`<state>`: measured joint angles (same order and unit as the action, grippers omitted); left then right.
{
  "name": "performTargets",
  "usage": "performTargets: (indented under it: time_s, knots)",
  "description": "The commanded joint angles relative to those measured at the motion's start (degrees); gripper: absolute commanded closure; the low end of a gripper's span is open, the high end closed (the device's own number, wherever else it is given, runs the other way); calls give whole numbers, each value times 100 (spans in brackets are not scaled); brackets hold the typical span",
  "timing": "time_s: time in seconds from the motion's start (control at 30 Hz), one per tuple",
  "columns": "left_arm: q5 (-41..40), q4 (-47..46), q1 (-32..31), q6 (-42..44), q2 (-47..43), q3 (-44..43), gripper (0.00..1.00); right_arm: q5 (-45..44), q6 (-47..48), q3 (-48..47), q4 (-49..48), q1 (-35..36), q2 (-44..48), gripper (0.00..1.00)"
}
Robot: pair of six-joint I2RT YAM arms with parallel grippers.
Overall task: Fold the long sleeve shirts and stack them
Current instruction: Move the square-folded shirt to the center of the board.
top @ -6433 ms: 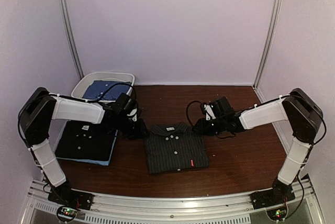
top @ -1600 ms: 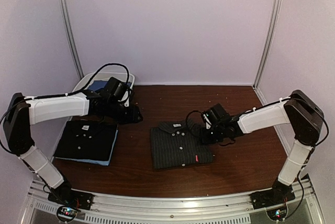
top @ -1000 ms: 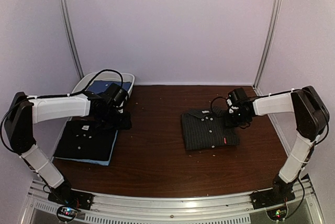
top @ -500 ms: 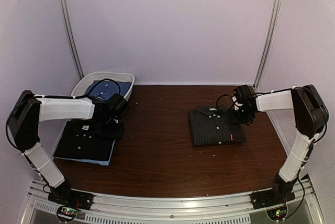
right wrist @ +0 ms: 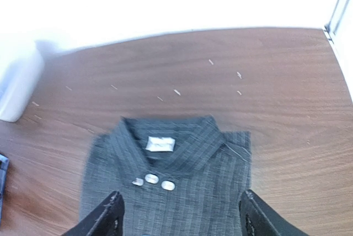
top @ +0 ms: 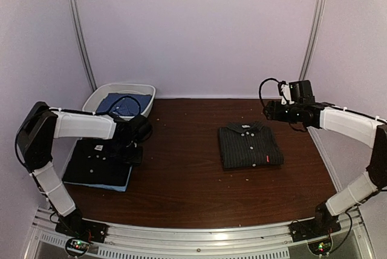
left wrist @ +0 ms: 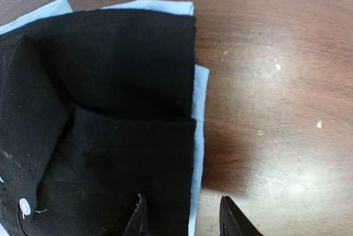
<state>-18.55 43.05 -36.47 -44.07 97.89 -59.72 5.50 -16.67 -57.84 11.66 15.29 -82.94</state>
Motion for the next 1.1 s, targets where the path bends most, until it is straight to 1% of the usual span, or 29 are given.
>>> performTargets:
  time_s: [0.0, 0.1, 0.17, 0.23, 0.27, 0.3, 0.33, 0.5, 0.6, 0.87, 1.07]
  knots:
    - [-432, 286, -62, -127, 250, -217, 53, 881, -495, 335, -815, -18, 678, 25]
    - [-509, 316, -77, -106, 403, -273, 53, 1185, -730, 417, -1063, -20, 1033, 20]
    - [-593, 348, -119, -108, 508, -314, 53, 1248, -820, 452, -1139, -22, 1214, 19]
    - [-683, 425, -163, -129, 667, -391, 53, 1251, -905, 517, -1224, -17, 1392, 15]
    - [-752, 496, -192, -159, 794, -447, 53, 1239, -946, 569, -1337, -17, 1490, 11]
    - [-840, 584, -221, -212, 898, -504, 53, 1234, -987, 635, -1423, -20, 1578, 3]
    - [-920, 661, -246, -257, 983, -558, 53, 1232, -1032, 695, -1494, -18, 1659, 1]
    - [-1176, 878, -282, -380, 1312, -687, 60, 1152, -1236, 850, -1660, -26, 1895, 0]
    - [-1237, 903, -282, -407, 1496, -698, 68, 949, -1323, 847, -1597, -40, 1915, 0]
    - [-1269, 905, -297, -389, 1608, -784, 99, 1072, -1110, 743, -1330, -105, 1833, 0]
    - [-809, 932, -532, -239, 1471, -1369, 100, 1231, -972, 744, -1329, -105, 1763, 0]
